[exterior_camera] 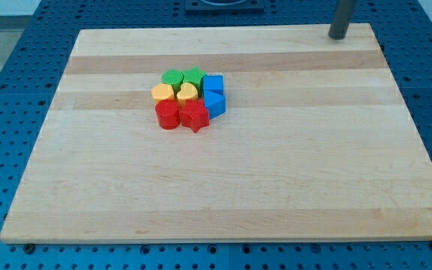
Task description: Move your arm closer to the group of blocks
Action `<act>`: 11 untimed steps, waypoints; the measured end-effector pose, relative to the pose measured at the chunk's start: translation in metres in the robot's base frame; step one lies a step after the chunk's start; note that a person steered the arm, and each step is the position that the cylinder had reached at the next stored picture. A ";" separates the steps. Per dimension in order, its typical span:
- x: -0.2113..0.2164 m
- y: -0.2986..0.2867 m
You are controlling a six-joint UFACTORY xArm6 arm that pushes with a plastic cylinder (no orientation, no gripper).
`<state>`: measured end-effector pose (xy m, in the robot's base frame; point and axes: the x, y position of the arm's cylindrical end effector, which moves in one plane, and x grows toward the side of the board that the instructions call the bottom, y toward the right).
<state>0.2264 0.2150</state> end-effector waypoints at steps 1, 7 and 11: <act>0.001 -0.021; 0.051 -0.417; 0.170 -0.388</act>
